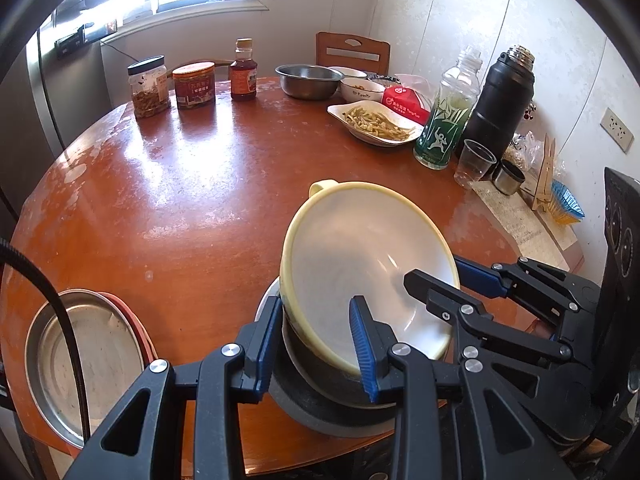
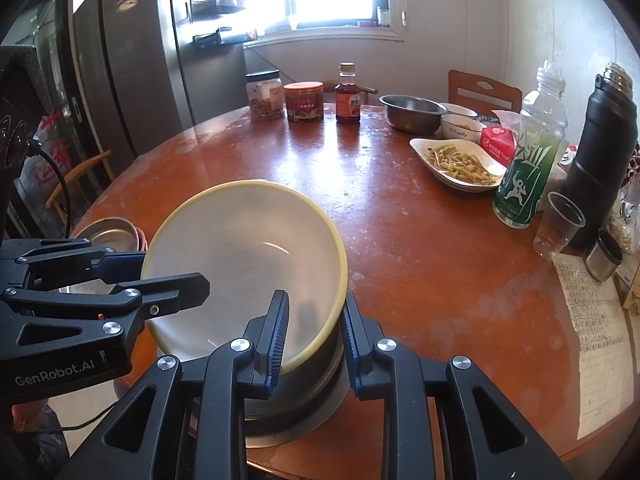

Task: Organize plates and bowls
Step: 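Lower the cream bowl into the nested steel bowls with the left gripper, then open the left gripper and release the cream bowl, then grasp the rim of the nested bowl stack with the left gripper and lift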

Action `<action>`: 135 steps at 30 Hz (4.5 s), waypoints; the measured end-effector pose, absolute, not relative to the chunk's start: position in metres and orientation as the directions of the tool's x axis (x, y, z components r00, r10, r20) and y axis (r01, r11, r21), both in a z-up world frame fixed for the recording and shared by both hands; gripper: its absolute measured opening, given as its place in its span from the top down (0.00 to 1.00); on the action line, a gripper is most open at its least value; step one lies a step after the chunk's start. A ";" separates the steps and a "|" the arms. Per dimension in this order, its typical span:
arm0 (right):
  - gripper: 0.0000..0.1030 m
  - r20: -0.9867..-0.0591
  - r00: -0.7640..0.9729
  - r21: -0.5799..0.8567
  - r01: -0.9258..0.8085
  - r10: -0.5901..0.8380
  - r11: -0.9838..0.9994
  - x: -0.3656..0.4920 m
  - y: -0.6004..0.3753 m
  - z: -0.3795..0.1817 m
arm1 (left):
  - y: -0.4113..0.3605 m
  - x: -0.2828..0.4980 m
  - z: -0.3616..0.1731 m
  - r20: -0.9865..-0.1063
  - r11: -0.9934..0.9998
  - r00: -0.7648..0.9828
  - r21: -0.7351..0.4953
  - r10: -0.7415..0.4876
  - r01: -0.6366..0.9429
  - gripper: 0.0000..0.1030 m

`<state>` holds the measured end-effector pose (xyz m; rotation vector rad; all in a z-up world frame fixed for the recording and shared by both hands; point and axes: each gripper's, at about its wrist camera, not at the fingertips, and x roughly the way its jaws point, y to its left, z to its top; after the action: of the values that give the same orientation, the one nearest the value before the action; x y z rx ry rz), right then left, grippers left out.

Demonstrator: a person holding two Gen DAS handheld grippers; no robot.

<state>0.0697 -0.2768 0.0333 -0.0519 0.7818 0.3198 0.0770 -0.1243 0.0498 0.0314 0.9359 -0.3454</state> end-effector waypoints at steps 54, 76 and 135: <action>0.31 -0.684 0.675 0.194 -0.196 0.276 0.961 0.064 -0.309 0.044 | -0.097 0.061 0.069 -0.751 0.953 0.597 -0.149 -0.282 0.262 0.50; 0.25 -0.702 0.642 0.230 -0.205 0.308 0.951 0.050 -0.308 0.033 | -0.091 0.043 0.047 -0.785 0.953 0.547 -0.181 -0.289 0.243 0.45; 0.23 -0.768 0.474 0.434 -0.108 0.431 0.894 0.104 -0.314 -0.026 | -0.101 0.107 -0.017 -0.859 0.921 0.333 -0.350 -0.389 0.173 0.36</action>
<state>0.1043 -0.3143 -0.0256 0.3493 1.0289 0.3378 0.1066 -0.1006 -0.0169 -0.2090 1.1774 -0.3704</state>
